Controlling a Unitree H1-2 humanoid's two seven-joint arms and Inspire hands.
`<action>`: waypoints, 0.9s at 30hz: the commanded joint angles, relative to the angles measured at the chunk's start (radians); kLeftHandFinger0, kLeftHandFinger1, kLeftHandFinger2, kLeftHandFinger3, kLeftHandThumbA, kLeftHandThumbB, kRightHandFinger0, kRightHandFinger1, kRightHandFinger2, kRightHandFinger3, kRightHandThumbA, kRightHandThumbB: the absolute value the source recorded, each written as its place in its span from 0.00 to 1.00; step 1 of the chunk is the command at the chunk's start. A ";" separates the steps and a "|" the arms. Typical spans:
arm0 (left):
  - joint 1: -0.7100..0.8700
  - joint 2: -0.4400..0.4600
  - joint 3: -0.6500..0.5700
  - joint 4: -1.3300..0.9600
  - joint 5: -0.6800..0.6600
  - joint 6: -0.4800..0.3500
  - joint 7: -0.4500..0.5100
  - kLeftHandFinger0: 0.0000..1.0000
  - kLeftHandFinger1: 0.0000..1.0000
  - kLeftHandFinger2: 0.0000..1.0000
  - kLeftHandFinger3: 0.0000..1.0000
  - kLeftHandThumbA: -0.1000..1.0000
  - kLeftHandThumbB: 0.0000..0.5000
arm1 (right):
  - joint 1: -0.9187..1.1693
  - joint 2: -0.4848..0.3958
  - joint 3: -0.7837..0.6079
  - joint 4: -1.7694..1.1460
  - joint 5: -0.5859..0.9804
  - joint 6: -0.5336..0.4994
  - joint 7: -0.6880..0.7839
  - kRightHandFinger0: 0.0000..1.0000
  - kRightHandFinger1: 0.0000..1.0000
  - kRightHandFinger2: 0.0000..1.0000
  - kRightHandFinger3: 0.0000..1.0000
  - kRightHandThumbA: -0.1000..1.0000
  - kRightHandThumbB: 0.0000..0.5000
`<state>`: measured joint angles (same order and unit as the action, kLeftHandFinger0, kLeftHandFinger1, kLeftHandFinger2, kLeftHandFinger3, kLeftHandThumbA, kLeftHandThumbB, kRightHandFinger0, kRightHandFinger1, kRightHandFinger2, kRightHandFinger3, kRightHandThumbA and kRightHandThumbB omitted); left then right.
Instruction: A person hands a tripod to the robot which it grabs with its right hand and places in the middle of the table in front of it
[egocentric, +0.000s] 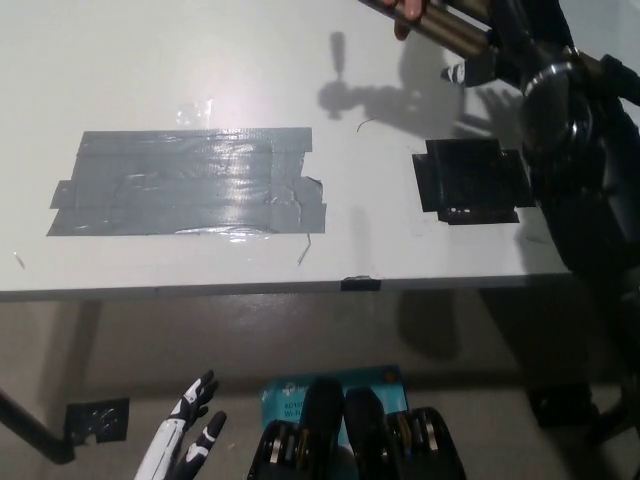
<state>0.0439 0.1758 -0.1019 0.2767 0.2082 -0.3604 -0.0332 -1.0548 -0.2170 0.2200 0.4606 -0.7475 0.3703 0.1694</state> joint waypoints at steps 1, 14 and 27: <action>-0.009 0.017 0.001 -0.031 0.010 -0.025 0.001 1.00 1.00 1.00 1.00 0.92 0.47 | -0.132 -0.030 0.026 0.090 -0.024 0.006 -0.044 1.00 1.00 1.00 1.00 0.94 0.84; -0.035 0.023 0.000 -0.048 0.025 -0.005 0.000 1.00 1.00 1.00 1.00 0.96 0.50 | -0.175 -0.024 0.087 0.408 -0.033 -0.141 -0.381 0.08 0.48 0.86 0.74 0.00 0.53; -0.050 0.024 0.002 -0.036 0.019 -0.009 -0.005 1.00 1.00 1.00 1.00 0.96 0.51 | -0.167 -0.046 0.117 0.388 -0.036 -0.199 -0.463 0.08 0.54 0.95 0.89 0.00 0.44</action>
<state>0.0063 0.1814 -0.1051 0.2696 0.2303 -0.3582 -0.0335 -1.1503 -0.2222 0.3312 0.8865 -0.7615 0.2383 -0.1663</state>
